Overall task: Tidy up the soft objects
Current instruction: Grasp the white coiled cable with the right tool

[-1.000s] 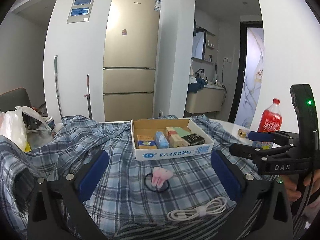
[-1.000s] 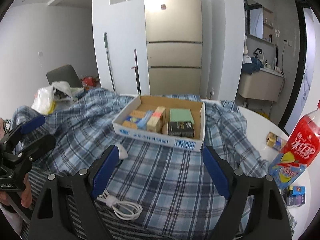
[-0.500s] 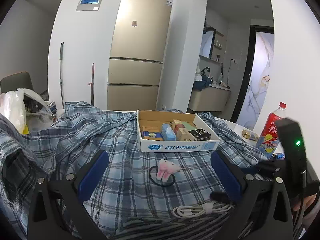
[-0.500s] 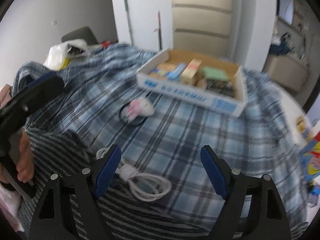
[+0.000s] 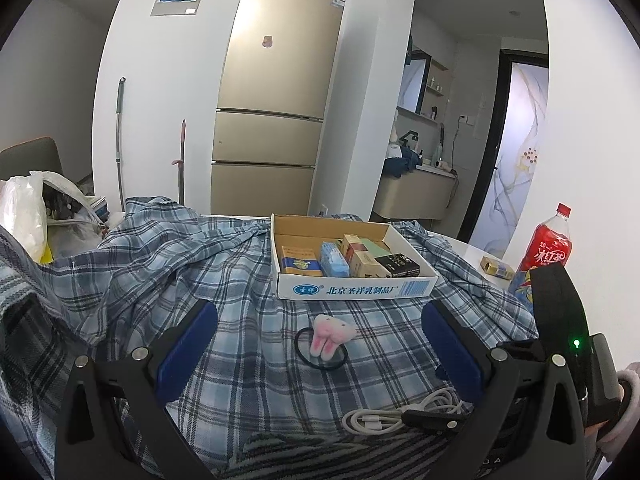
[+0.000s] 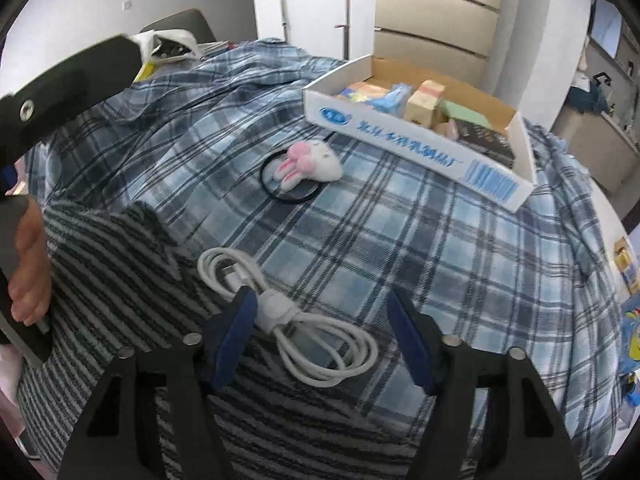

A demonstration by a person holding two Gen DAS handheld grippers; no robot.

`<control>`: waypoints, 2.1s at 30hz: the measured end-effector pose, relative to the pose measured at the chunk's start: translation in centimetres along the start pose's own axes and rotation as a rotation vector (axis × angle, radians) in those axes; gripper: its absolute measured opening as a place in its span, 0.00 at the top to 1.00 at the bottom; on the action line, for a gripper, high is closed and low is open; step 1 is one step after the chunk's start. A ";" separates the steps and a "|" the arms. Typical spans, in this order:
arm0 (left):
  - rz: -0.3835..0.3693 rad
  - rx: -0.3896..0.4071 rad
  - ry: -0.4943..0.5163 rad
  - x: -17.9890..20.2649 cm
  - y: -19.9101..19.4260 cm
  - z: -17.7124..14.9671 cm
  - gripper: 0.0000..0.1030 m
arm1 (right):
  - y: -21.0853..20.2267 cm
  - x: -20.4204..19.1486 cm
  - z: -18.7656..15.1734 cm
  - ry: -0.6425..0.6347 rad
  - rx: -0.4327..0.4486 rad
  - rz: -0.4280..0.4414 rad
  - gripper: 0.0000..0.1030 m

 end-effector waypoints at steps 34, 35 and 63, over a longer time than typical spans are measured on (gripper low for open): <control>0.008 -0.021 0.020 0.7 0.4 -0.7 0.00 | -0.9 -1.1 -0.2 -0.036 0.009 0.023 0.78; 0.008 -0.022 0.021 0.7 0.4 -0.7 0.00 | -1.3 -0.8 -0.1 -0.020 0.020 0.021 0.78; 0.013 -0.058 0.010 0.4 1.1 -1.0 0.00 | 2.1 4.7 1.4 0.049 -0.125 -0.088 0.73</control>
Point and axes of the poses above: each gripper's, at about its wrist camera, not at the fingertips, and y roughly the way its jaws point, x to its right, z to its top, the point moved 6 cm from there along y, roughly the way its jaws point, and after that the axes turned 7 degrees about -y, right-handed, at the moved point
